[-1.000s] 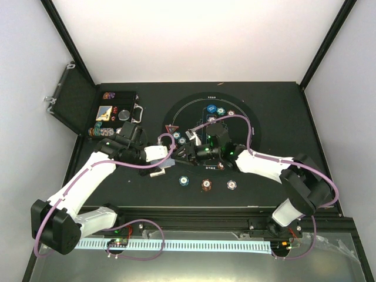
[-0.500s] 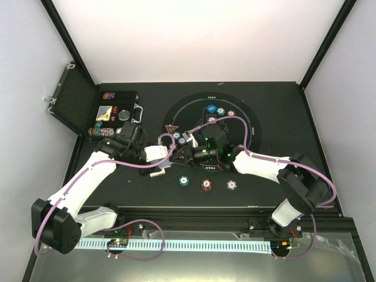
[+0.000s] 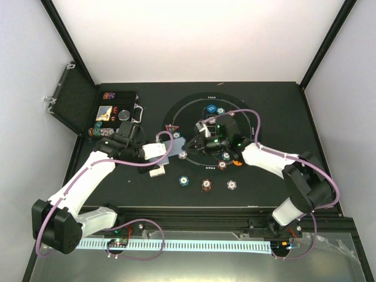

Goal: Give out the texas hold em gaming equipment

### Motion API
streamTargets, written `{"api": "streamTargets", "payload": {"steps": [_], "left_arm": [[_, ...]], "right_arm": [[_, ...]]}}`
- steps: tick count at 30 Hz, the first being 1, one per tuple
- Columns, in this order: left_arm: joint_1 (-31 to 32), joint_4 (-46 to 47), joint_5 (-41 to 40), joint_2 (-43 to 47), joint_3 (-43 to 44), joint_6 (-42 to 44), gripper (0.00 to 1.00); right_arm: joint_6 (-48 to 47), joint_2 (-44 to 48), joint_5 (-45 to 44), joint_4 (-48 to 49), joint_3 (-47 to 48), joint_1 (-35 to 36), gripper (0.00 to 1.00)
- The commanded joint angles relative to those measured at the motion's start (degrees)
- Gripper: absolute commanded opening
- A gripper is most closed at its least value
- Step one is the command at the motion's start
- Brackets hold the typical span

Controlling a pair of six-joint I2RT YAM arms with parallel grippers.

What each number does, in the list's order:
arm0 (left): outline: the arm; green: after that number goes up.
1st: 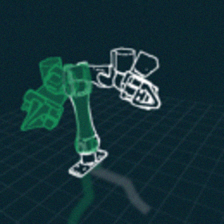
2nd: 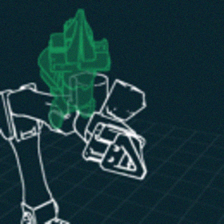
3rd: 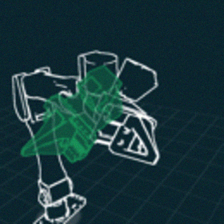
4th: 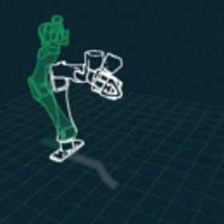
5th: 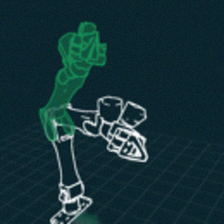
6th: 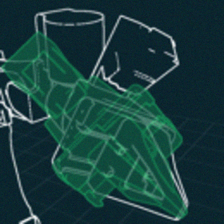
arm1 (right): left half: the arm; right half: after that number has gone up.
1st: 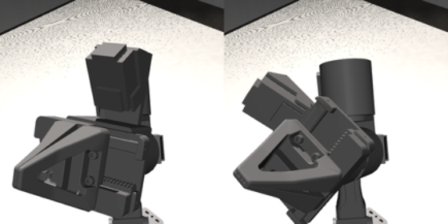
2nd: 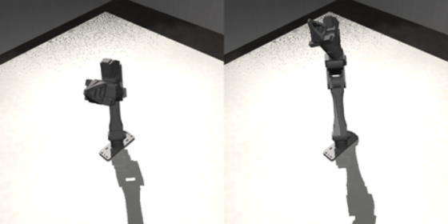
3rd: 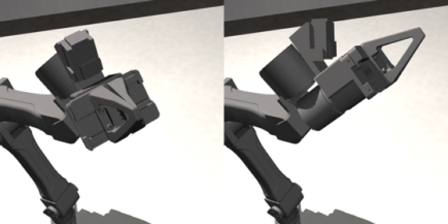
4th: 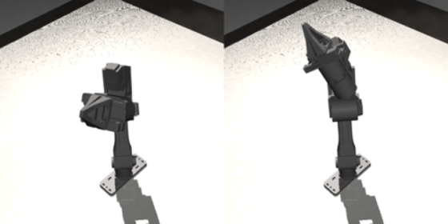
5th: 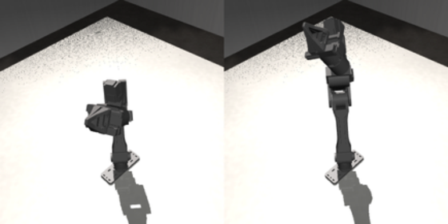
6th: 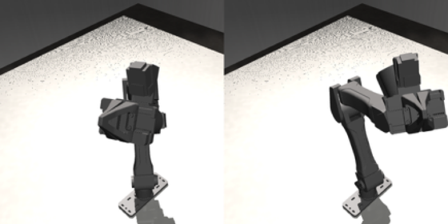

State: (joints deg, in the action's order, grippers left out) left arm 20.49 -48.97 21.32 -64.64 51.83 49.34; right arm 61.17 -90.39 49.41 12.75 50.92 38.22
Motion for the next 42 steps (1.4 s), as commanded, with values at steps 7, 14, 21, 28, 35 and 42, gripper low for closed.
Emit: {"api": "streamTargets", "payload": {"steps": [7, 14, 21, 28, 35, 42], "left_arm": [[-2.37, -3.75, -0.50, 1.04, -1.09, 0.49, 0.02], [-2.46, -6.05, -0.12, 3.45, -1.88, 0.15, 0.01], [-2.47, -7.05, 0.46, 4.66, -2.48, -0.43, 0.02], [-2.47, -7.66, 1.29, 4.31, -1.57, -0.71, 0.01], [-2.47, -7.99, 1.25, 4.18, -1.30, -0.15, 0.02], [-2.47, -7.54, 1.75, 3.44, -0.86, -0.47, 0.02]], "right_arm": [[-7.49, -4.26, 0.99, -6.68, 8.66, -10.24, 0.01], [-9.66, -23.34, -4.24, -12.99, 28.40, -10.27, 0.01], [-9.67, -39.18, -9.23, -19.33, 47.56, -9.77, 0.01], [-10.59, -47.74, -12.66, -24.61, 57.01, -9.00, 0.01], [-15.86, -48.61, -16.36, -31.44, 59.11, -8.86, 0.11], [-20.74, -38.08, -19.91, -34.56, 52.10, -8.82, 0.47]]}}
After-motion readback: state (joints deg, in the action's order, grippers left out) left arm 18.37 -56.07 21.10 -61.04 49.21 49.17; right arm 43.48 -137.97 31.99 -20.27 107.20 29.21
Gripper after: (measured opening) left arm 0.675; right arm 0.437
